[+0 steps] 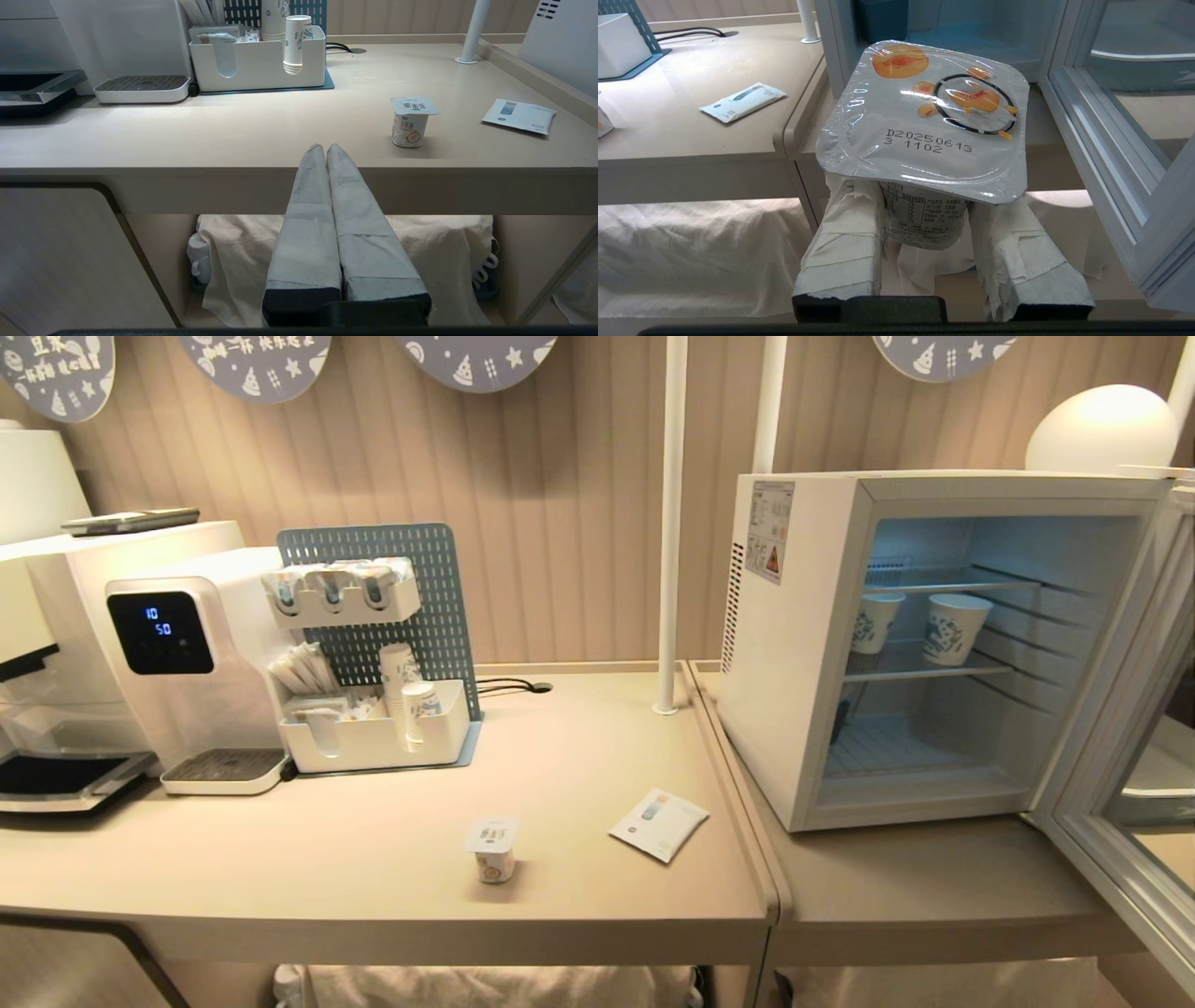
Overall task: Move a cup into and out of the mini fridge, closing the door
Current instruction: Put the yoghurt in the freezer
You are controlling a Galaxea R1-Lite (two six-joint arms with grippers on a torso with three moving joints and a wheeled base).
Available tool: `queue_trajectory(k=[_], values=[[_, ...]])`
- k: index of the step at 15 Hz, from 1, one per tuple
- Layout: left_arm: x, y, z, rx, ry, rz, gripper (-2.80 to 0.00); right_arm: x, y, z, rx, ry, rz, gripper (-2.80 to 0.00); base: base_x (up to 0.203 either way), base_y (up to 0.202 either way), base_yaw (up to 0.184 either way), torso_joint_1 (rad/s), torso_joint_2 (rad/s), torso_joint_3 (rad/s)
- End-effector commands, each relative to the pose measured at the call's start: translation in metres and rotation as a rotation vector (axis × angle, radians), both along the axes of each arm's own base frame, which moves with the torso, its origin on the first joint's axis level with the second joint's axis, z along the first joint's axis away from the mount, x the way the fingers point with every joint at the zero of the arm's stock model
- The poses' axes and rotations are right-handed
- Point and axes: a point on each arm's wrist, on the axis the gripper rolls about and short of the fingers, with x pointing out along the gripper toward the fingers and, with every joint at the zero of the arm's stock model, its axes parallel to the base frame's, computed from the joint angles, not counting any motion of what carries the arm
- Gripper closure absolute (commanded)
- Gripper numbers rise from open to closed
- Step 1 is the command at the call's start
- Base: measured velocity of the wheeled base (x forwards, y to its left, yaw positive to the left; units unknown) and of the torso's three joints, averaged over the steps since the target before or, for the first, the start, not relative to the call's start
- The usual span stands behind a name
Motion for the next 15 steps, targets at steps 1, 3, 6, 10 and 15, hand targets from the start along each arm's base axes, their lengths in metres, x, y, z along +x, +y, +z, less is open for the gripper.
queue_trajectory(k=[1, 3, 6, 10, 15], values=[[0.0000, 0.0000, -0.0005, 0.000, 0.000, 0.002, 0.00, 0.0001, 0.0000, -0.0001, 0.000, 0.002, 0.001, 0.00, 0.000, 0.000, 0.000, 0.000, 0.00, 0.000], [0.0001, 0.0000, -0.0004, 0.000, 0.002, 0.001, 0.00, 0.0001, 0.0000, 0.0001, 0.000, 0.001, 0.000, 0.00, 0.000, 0.000, 0.000, 0.000, 0.00, 0.000], [0.0000, 0.0000, -0.0005, 0.000, 0.000, 0.001, 0.00, 0.0001, 0.0000, -0.0001, 0.000, 0.002, 0.000, 0.00, 0.000, 0.000, 0.000, 0.000, 0.00, 0.000], [0.0000, 0.0000, -0.0005, 0.000, 0.000, 0.001, 0.00, 0.0001, 0.0000, -0.0001, 0.000, 0.002, 0.000, 0.00, 0.000, 0.000, 0.000, 0.000, 0.00, 0.000], [0.0000, 0.0000, -0.0005, 0.000, 0.000, 0.002, 0.00, 0.0001, 0.0000, -0.0001, 0.000, 0.002, 0.001, 0.00, 0.000, 0.000, 0.000, 0.000, 0.00, 0.000]])
